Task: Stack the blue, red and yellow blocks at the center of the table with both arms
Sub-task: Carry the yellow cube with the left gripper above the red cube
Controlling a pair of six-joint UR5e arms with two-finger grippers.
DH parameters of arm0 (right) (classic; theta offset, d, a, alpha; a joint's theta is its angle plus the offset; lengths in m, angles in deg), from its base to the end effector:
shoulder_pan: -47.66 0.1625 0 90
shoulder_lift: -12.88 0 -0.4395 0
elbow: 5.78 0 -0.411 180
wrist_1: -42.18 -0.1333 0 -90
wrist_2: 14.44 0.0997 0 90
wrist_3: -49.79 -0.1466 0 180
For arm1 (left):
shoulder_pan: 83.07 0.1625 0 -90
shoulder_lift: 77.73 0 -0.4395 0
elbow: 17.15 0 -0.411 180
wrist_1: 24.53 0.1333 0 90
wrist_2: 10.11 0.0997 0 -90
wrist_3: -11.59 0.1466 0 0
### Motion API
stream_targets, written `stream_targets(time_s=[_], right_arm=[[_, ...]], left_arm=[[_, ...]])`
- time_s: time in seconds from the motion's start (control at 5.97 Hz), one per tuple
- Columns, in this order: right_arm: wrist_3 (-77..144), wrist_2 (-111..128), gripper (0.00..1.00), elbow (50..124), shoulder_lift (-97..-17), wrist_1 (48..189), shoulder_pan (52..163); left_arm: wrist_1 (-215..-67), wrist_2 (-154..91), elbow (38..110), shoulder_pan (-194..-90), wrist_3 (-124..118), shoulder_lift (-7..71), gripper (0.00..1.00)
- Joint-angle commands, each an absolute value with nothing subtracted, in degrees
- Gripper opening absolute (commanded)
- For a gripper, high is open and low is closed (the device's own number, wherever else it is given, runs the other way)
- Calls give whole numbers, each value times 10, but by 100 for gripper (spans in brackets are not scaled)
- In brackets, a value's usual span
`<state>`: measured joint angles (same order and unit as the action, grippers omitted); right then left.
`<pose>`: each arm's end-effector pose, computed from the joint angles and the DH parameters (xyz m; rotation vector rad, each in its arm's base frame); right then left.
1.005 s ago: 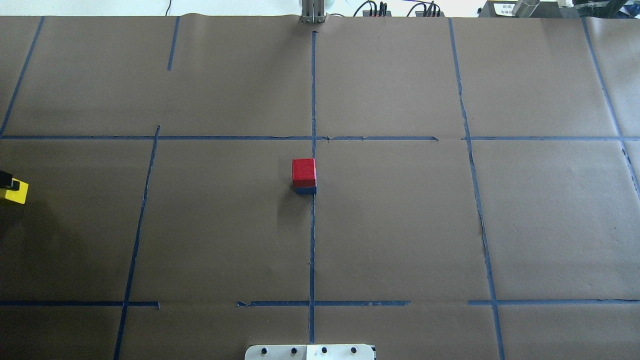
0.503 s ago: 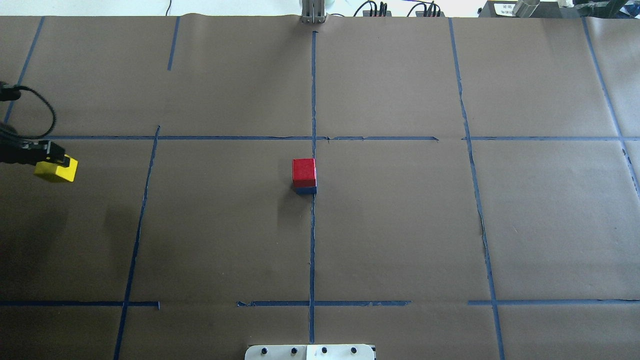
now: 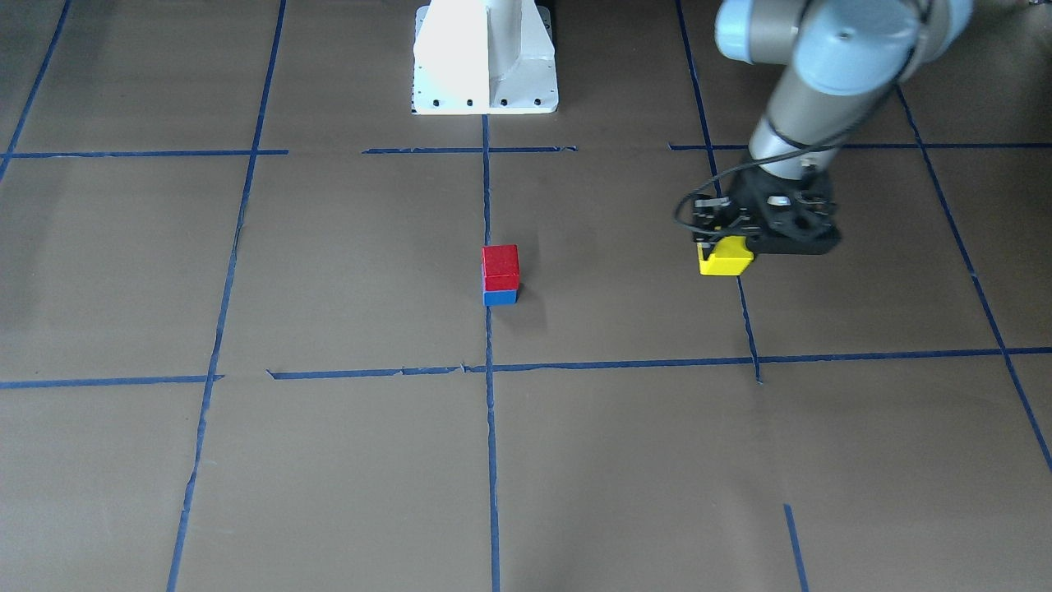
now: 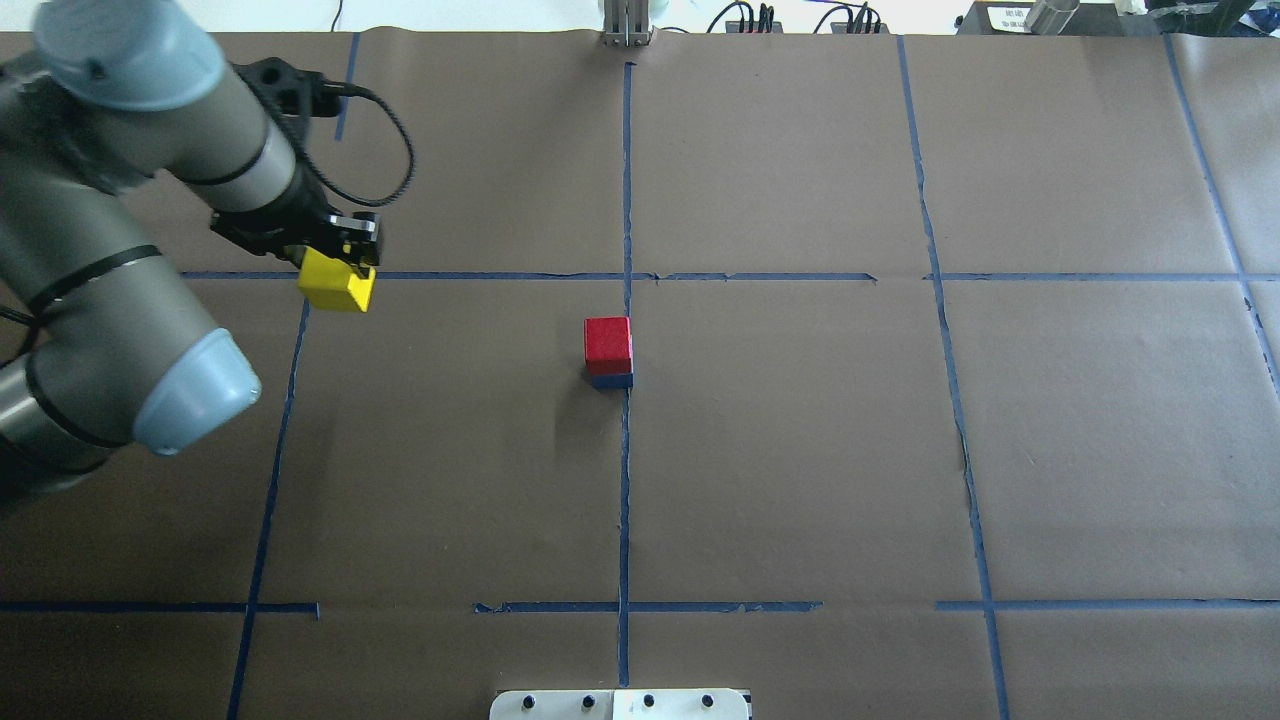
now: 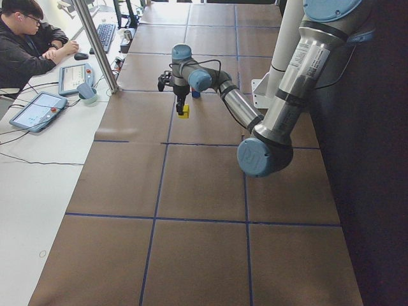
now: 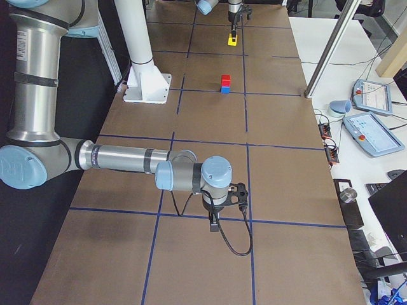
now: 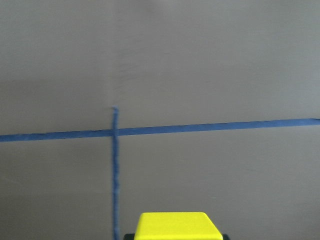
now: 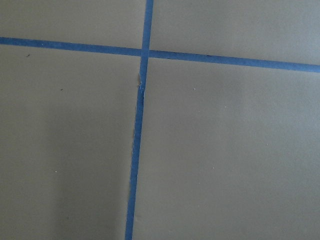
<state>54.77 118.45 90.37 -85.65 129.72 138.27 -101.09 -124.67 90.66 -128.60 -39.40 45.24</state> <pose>0.0383 -0.4449 0.7215 0.0378 -0.7478 -0.0732 0.4101 -0.5211 0.2583 0.1256 0.7521 0.0314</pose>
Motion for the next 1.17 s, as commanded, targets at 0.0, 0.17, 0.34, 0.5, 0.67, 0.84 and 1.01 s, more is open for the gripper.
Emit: stream_targets(time_s=[0.0, 0.17, 0.34, 0.5, 0.67, 0.84, 1.01], right_arm=[[547, 1184, 100, 904, -857, 1297, 1383], [548, 1184, 100, 904, -856, 1297, 1383], [547, 1184, 100, 904, -856, 1297, 1383], [547, 1184, 100, 904, -856, 1297, 1383], [548, 1184, 100, 903, -856, 1297, 1383], [548, 1184, 100, 903, -856, 1297, 1383], [548, 1184, 100, 903, -856, 1297, 1383]], left_arm=[[-973, -1218, 859, -1220, -485, 570, 0], [-988, -1187, 822, -1190, -532, 606, 0], [-1031, -1180, 784, -1182, -566, 624, 1], [-1053, -1176, 751, -1172, -599, 644, 0], [-1061, -1164, 728, -1164, -614, 657, 0], [-1064, -1164, 724, -1160, -615, 657, 0], [-1064, -1164, 721, -1156, -614, 656, 1]])
